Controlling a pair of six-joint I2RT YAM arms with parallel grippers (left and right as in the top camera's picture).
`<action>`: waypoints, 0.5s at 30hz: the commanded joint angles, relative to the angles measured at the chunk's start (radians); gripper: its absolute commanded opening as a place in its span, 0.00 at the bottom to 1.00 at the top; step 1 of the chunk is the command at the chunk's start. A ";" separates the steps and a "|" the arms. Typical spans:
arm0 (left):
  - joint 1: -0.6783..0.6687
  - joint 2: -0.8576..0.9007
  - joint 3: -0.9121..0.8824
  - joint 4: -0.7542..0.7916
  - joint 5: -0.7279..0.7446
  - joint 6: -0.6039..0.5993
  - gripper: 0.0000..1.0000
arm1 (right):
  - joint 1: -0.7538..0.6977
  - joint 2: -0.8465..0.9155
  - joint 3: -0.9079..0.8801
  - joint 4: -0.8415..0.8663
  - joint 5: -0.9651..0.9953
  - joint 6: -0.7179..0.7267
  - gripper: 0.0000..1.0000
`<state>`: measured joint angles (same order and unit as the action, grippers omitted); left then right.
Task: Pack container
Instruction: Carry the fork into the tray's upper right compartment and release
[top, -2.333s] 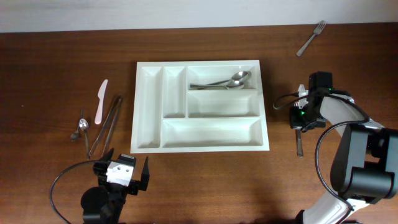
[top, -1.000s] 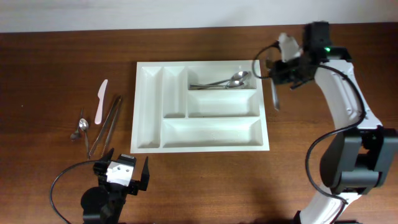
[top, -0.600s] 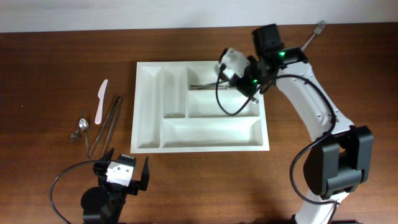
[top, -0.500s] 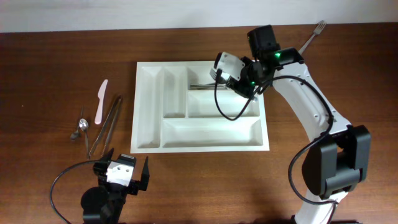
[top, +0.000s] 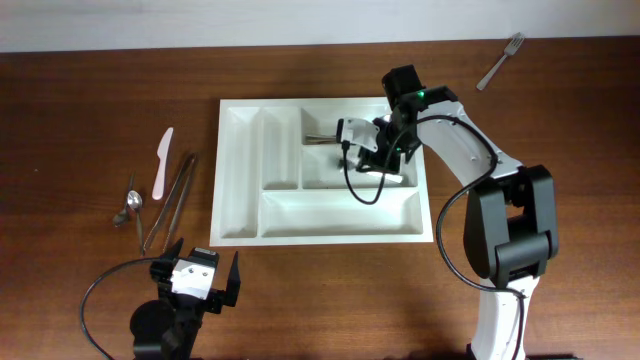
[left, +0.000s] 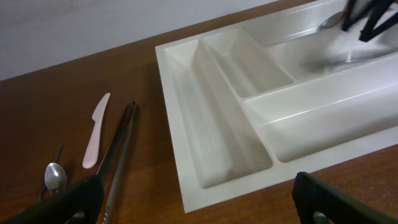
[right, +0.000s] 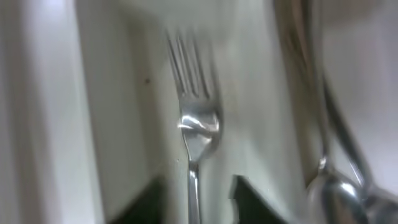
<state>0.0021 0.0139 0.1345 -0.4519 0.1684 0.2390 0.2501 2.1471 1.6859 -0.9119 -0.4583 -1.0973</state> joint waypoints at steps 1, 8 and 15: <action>0.002 -0.006 -0.005 0.003 0.010 -0.014 0.99 | 0.006 -0.009 0.022 0.035 -0.049 0.077 0.73; 0.002 -0.006 -0.005 0.003 0.010 -0.014 0.99 | 0.005 -0.009 0.185 0.056 -0.083 0.390 0.99; 0.002 -0.006 -0.005 0.003 0.010 -0.014 0.99 | -0.045 -0.009 0.414 0.001 -0.058 0.892 0.99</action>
<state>0.0021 0.0139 0.1345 -0.4522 0.1684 0.2390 0.2379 2.1475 2.0239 -0.8864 -0.5030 -0.5159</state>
